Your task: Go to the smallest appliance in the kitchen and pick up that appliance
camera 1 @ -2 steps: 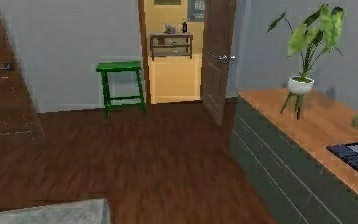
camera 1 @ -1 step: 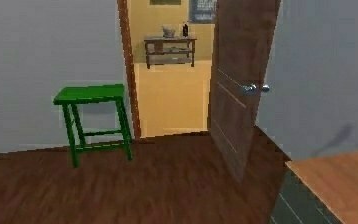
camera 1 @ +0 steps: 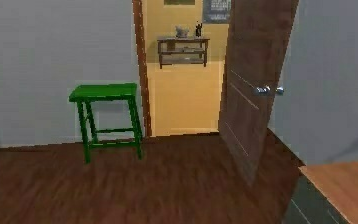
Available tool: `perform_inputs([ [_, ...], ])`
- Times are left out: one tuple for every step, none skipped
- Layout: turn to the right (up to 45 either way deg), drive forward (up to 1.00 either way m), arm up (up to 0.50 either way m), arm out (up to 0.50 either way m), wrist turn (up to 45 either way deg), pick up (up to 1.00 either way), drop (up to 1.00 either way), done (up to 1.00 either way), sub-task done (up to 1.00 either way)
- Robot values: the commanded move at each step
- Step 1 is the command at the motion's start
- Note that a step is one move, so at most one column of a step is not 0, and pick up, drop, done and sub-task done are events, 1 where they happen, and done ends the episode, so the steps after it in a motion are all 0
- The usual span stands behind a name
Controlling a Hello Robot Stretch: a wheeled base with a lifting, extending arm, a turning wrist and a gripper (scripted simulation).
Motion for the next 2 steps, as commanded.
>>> perform_inputs([
  [0.0, 1.00, 0.00, 0.00, 0.0, 0.00, 0.00, 0.00, 0.00],
  [0.0, 1.00, 0.00, 0.00, 0.0, 0.00, 0.00, 0.00, 0.00],
])
